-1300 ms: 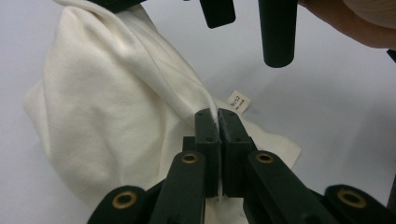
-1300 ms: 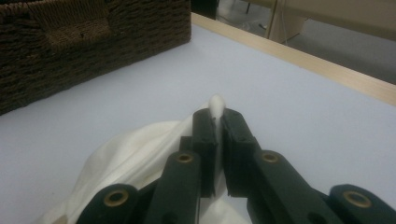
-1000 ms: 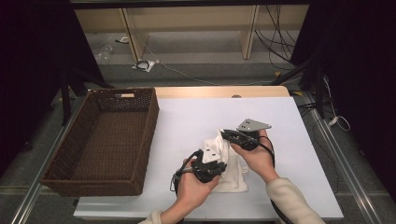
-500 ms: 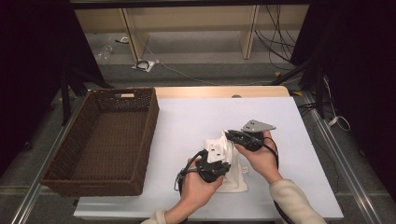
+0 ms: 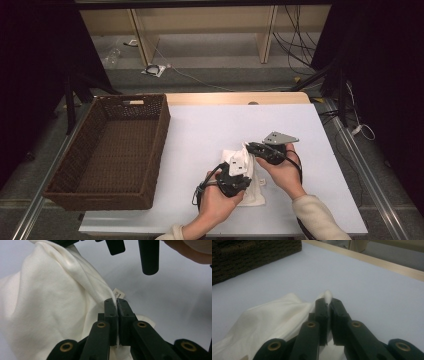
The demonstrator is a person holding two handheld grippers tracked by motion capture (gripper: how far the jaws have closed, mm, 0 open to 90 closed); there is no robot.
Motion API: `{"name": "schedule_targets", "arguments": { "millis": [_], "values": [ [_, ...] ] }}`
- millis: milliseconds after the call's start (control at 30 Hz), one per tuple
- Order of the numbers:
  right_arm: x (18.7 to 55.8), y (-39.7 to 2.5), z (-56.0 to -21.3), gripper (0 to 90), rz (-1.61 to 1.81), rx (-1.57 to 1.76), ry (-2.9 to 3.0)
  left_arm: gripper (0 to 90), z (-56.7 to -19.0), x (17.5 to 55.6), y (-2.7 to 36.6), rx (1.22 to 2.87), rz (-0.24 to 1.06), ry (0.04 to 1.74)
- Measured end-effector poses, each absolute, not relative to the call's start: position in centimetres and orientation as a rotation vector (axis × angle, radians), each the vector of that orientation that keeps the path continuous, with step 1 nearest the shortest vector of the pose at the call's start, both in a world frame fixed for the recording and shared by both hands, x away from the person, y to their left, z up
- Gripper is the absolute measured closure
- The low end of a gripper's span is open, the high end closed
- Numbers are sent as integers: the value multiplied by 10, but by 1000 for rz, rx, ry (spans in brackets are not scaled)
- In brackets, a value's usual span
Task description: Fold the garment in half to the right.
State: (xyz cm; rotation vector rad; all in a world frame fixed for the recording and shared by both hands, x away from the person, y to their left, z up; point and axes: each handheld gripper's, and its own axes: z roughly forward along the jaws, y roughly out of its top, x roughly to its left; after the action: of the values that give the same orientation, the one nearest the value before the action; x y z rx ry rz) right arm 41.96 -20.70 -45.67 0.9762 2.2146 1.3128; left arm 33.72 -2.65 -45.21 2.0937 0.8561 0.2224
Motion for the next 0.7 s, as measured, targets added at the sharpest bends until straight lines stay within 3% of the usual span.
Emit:
{"name": "schedule_targets", "arguments": {
  "millis": [467,700],
  "values": [
    [418,-212,-466,857,1284,999,2231,838,-458,337,-31,2113,195,845],
    [418,-214,-470,857,1271,1018,2239,722,-450,329,-30,2090,189,784]
  ]
}}
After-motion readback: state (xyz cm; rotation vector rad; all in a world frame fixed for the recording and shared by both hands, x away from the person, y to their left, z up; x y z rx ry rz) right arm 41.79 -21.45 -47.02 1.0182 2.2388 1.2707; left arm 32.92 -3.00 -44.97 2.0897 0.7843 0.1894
